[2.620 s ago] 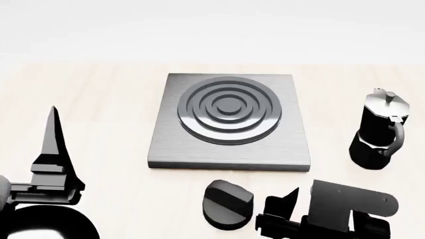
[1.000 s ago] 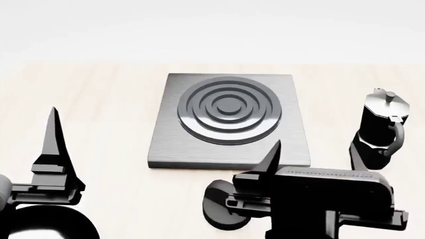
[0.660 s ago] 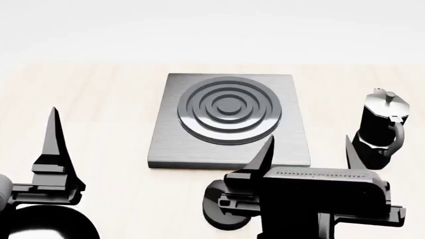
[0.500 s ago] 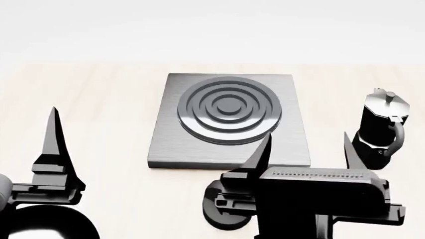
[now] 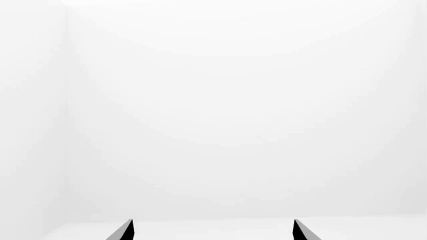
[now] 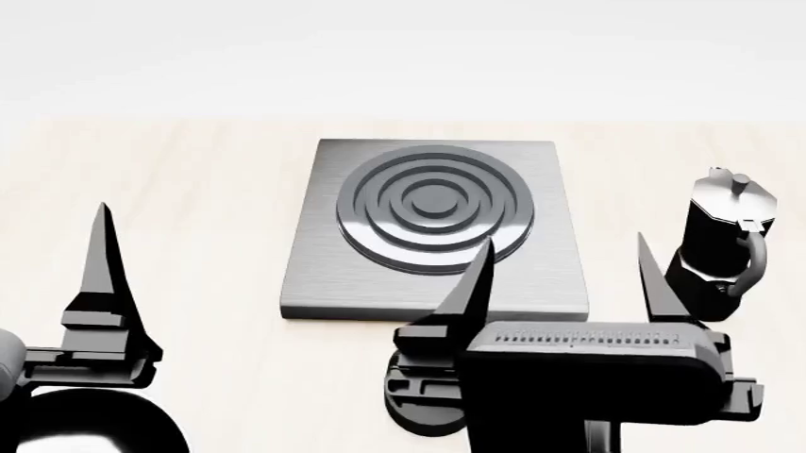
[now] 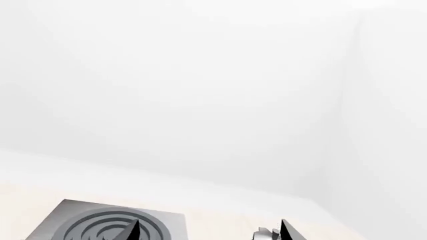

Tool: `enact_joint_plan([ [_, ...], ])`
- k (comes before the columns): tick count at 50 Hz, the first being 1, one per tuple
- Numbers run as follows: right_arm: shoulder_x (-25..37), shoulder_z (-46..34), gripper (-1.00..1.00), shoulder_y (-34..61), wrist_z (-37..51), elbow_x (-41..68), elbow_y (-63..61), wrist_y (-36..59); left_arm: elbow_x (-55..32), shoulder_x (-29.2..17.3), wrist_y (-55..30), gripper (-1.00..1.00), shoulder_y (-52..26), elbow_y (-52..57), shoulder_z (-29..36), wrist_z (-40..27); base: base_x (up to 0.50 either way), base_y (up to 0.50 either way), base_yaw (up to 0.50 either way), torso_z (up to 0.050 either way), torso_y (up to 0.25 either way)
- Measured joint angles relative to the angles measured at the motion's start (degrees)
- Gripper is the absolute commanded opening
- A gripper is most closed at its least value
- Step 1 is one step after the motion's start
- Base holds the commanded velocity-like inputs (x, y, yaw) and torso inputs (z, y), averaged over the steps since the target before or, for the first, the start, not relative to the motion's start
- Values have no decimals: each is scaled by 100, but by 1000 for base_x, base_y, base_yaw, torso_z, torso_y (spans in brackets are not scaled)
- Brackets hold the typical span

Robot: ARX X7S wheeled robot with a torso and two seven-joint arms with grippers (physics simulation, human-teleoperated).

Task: Turn on the stove.

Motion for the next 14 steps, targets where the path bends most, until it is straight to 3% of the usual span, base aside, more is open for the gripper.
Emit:
enact_joint_plan([
  [14, 33, -152, 100, 139, 62, -20, -279, 144, -15, -13, 13, 100, -6, -12, 19, -14, 0, 0, 0, 0, 0],
])
